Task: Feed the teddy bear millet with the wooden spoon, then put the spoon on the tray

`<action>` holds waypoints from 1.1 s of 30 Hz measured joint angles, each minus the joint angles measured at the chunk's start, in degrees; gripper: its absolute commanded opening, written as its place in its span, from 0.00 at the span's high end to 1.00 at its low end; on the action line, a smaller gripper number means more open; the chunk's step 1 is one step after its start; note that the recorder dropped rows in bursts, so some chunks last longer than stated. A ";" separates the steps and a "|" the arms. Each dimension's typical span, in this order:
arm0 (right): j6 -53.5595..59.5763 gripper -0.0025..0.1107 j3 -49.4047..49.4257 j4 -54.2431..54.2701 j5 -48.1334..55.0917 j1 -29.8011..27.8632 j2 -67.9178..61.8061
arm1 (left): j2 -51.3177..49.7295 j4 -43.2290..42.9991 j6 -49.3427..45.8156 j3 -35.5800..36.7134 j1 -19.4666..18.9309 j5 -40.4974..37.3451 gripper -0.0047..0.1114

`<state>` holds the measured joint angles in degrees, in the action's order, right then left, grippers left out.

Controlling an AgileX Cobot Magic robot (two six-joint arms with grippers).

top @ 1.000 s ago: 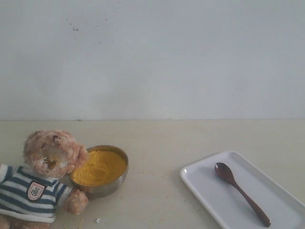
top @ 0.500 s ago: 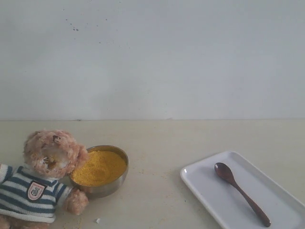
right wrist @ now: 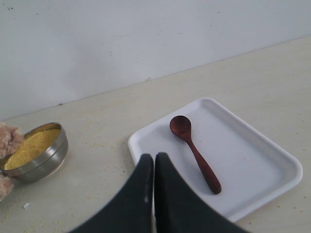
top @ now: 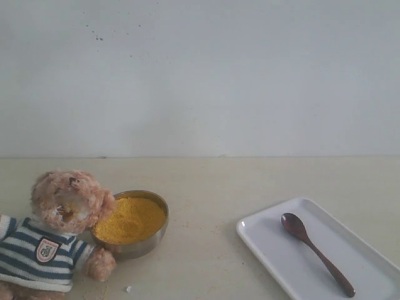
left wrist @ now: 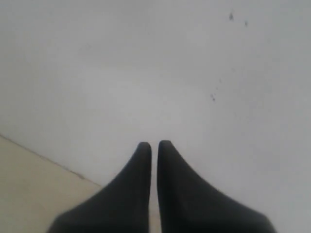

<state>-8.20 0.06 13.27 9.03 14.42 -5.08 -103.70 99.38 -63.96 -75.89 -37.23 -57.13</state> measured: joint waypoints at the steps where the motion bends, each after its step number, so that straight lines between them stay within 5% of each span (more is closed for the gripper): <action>1: 0.00 0.98 0.00 0.00 0.00 0.00 0.00 | 1.79 -0.17 1.02 0.00 0.00 4.73 0.92; 6: 0.00 0.98 0.00 0.00 0.00 0.00 0.00 | 17.36 -13.42 13.60 0.00 1.98 37.64 0.92; 9: 0.00 0.98 0.00 0.00 0.00 0.00 0.00 | 24.81 -25.24 18.41 0.00 3.68 49.77 0.92; 20: 0.00 0.98 0.00 0.00 0.00 0.00 0.00 | 39.22 -35.29 21.95 10.80 8.34 50.18 0.92; 25: 0.00 0.98 0.00 0.00 0.00 0.00 0.00 | 44.61 -49.31 21.95 18.34 19.35 50.13 0.92; 33: 0.00 0.98 0.00 0.00 0.00 0.00 0.00 | 56.78 -54.52 23.13 33.31 33.47 49.90 0.92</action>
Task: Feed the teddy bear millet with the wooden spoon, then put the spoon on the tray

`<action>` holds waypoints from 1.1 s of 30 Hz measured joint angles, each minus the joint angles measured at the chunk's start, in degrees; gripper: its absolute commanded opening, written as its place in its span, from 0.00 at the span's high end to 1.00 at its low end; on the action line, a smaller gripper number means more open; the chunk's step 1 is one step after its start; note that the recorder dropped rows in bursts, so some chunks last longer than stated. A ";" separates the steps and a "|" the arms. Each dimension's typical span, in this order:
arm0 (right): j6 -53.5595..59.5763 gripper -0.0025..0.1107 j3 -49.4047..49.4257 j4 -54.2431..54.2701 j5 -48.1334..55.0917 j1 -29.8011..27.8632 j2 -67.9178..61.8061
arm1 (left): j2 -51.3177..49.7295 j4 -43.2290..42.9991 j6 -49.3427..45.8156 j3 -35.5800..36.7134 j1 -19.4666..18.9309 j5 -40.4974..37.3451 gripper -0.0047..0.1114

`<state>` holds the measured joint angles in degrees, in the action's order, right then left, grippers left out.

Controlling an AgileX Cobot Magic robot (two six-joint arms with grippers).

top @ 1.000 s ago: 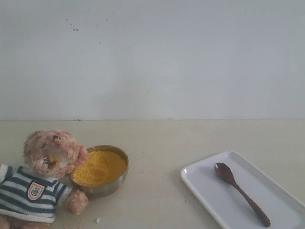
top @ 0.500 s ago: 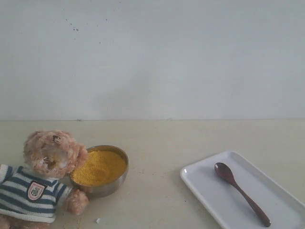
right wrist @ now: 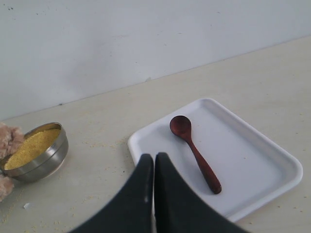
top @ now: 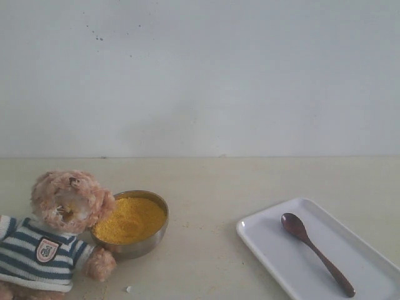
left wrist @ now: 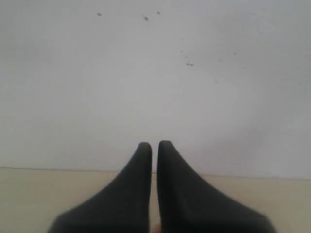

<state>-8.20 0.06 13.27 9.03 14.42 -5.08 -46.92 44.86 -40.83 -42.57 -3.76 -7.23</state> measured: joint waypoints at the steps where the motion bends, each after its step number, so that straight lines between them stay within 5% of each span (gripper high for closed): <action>1: 0.00 0.98 0.00 0.00 0.00 0.00 0.00 | 1.09 0.10 1.05 1.11 1.23 0.00 0.92; 6: -0.13 0.98 0.00 0.00 0.00 0.00 0.00 | 6.02 0.71 3.32 5.28 6.46 -8.57 0.92; 15: -0.23 0.98 0.00 0.00 0.00 0.00 0.00 | 6.85 -2.18 3.32 6.18 6.48 -18.67 0.92; 27: -0.23 0.98 0.00 0.00 0.00 0.00 0.00 | 6.96 -4.14 -4.23 6.53 6.48 -10.57 0.92; 33: -0.23 0.98 0.00 0.00 0.00 0.00 0.00 | 10.83 -4.88 -4.82 12.61 6.48 -6.01 0.92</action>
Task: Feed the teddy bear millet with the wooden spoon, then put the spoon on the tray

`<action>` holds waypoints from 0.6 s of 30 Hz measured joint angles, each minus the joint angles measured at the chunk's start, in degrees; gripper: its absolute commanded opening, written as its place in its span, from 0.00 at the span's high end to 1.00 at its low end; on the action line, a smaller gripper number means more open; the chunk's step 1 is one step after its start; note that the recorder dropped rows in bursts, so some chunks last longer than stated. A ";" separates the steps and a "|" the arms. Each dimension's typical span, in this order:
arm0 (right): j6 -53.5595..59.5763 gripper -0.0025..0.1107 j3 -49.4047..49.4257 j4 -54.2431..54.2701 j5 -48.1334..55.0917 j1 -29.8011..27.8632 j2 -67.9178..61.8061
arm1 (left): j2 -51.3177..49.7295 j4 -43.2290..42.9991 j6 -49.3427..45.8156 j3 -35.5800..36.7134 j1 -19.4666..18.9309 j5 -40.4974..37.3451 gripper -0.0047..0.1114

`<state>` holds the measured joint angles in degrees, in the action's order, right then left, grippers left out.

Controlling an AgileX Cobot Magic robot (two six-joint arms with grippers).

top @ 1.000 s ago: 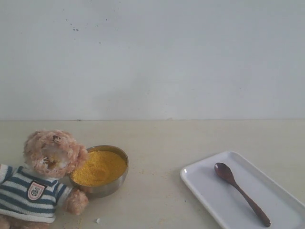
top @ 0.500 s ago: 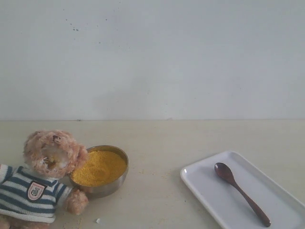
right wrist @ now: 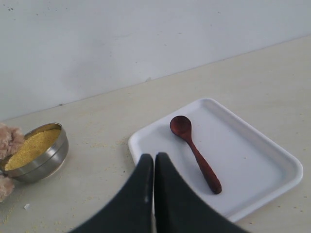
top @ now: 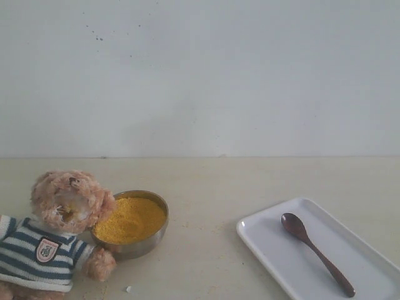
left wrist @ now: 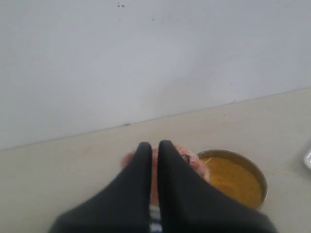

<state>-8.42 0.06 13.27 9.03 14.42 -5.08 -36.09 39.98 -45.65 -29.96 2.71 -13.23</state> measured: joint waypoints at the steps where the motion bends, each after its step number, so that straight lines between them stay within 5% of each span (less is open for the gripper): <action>1: 0.00 0.98 0.00 0.00 0.00 0.00 0.00 | 1.23 -0.19 0.24 2.06 0.00 1.01 0.92; 5: 0.00 0.98 0.00 0.00 0.00 0.00 0.00 | 7.17 -5.08 6.79 11.49 0.00 5.55 0.92; 13: 0.00 0.98 0.00 0.00 0.00 0.00 0.00 | 24.20 -32.23 37.82 23.12 0.00 10.84 0.92; 18: 0.00 0.98 0.00 0.00 0.00 0.00 0.00 | 31.88 -37.28 44.55 28.13 0.00 12.33 0.92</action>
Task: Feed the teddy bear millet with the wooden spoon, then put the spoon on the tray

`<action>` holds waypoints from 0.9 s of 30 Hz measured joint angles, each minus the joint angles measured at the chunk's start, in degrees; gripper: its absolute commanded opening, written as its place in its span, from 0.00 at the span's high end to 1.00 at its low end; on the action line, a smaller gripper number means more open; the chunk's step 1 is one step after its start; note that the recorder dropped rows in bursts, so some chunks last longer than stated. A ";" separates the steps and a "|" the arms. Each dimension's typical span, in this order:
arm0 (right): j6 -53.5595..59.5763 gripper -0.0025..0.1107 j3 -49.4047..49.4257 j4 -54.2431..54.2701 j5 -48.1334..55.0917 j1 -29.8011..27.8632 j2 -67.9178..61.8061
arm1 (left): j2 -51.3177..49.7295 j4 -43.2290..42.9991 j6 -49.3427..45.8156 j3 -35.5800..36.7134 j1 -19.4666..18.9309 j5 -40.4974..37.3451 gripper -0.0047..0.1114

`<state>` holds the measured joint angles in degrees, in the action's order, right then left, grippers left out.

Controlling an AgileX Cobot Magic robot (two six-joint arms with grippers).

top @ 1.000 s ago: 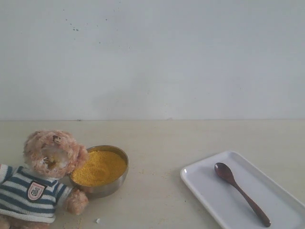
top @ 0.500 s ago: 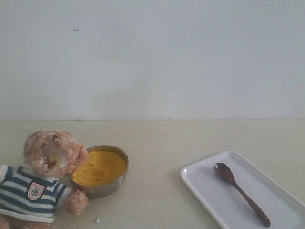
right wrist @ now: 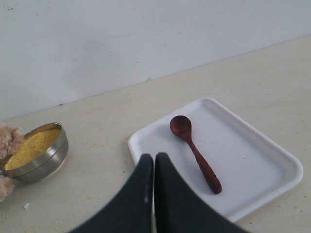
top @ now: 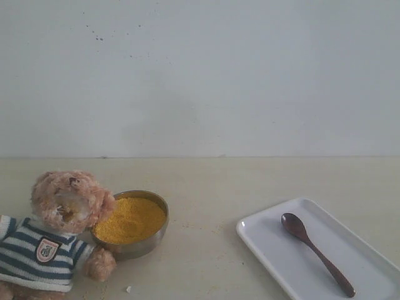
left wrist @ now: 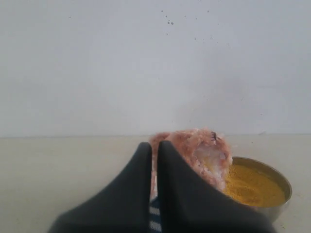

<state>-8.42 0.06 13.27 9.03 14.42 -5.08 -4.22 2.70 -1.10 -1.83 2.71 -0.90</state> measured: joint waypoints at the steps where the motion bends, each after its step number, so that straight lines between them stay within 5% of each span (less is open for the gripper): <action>1: 0.00 0.98 0.00 0.00 0.00 0.00 0.00 | 1.09 -0.10 0.43 0.70 0.00 0.00 0.92; 11: 0.00 0.98 0.00 0.00 0.00 0.00 0.00 | 3.99 -0.44 1.10 1.69 0.00 -16.32 0.92; 27: 0.00 0.98 0.00 0.00 0.28 0.00 0.45 | 3.99 -0.54 1.10 1.69 0.00 -17.05 0.92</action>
<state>-8.42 0.06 13.27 9.31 14.42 -4.63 -0.23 2.16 0.00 -0.14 2.71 -17.95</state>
